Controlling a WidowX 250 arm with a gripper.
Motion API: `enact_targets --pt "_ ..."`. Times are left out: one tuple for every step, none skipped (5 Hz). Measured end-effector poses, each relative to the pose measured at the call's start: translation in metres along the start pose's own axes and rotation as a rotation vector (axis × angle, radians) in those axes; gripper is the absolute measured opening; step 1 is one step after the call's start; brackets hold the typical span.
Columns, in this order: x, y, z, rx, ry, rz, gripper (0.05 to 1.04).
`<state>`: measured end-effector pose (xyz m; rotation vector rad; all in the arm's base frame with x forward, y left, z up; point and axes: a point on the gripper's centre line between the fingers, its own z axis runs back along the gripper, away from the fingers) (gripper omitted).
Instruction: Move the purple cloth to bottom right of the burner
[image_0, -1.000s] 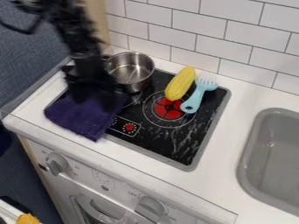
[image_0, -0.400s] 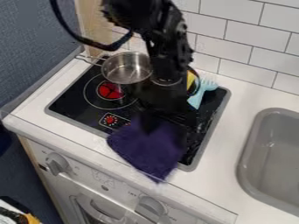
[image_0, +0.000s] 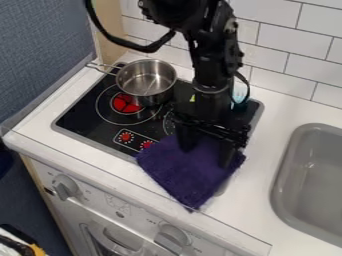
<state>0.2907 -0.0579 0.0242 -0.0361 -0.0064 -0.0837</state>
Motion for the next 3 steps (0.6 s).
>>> enact_targets --pt "-0.002 0.001 0.034 0.159 -0.064 -0.021 1.001" --pt "-0.005 0.007 0.072 0.217 -0.121 -0.003 1.001" --pt "-0.003 0.013 0.077 0.165 -0.139 -0.018 1.001"
